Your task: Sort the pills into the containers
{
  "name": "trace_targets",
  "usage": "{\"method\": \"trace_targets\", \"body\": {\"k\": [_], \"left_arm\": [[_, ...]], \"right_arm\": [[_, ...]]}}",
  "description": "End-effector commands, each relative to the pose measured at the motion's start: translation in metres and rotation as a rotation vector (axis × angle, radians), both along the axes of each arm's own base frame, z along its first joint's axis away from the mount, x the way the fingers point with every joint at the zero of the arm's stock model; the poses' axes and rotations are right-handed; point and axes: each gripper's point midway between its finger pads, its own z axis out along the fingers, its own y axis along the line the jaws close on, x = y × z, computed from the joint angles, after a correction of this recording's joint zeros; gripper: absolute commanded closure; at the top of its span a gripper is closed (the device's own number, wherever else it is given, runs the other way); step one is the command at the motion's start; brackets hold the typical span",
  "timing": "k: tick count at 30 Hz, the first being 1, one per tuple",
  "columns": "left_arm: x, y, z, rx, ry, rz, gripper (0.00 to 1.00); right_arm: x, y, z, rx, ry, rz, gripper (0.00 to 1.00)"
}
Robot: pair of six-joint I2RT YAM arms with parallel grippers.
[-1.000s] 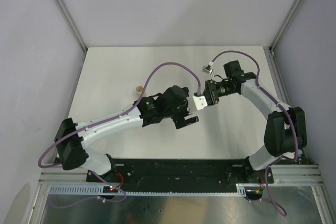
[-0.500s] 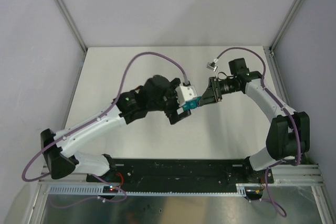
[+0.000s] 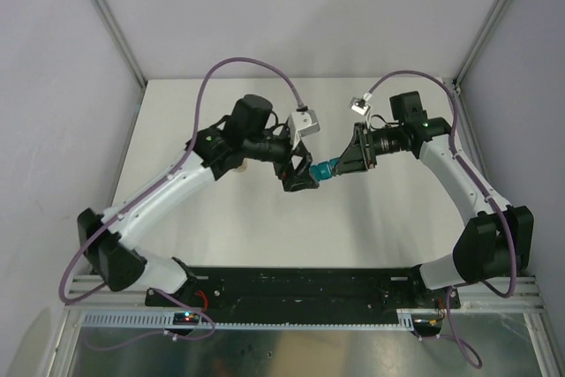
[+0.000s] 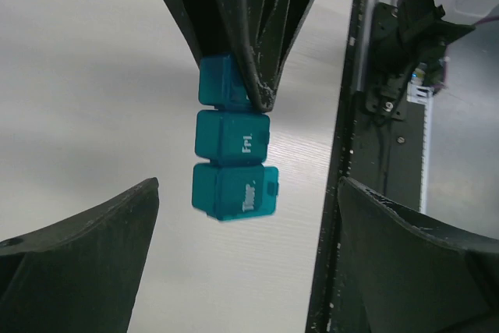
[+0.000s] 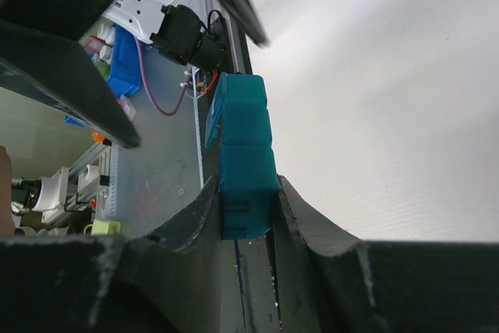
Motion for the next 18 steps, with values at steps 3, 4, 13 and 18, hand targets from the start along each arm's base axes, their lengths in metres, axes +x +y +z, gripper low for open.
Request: {"method": "trace_targets", "body": {"k": [3, 4, 13, 18], "left_arm": [[-0.006, -0.018, -0.008, -0.025, 0.172, -0.090, 0.07], [-0.006, -0.019, -0.011, -0.020, 0.183, -0.094, 0.10], [-0.010, -0.021, -0.029, 0.006, 0.237, -0.126, 0.41], [-0.012, -0.023, -0.033, 0.008, 0.262, -0.136, 0.64]], "right_arm": [[-0.011, 0.005, 0.026, 0.027, -0.099, 0.037, 1.00], [-0.012, 0.005, 0.026, 0.026, -0.100, 0.038, 1.00], [-0.014, 0.005, 0.027, 0.027, -0.096, 0.039, 1.00], [-0.014, 0.005, 0.027, 0.026, -0.098, 0.038, 1.00]]}}
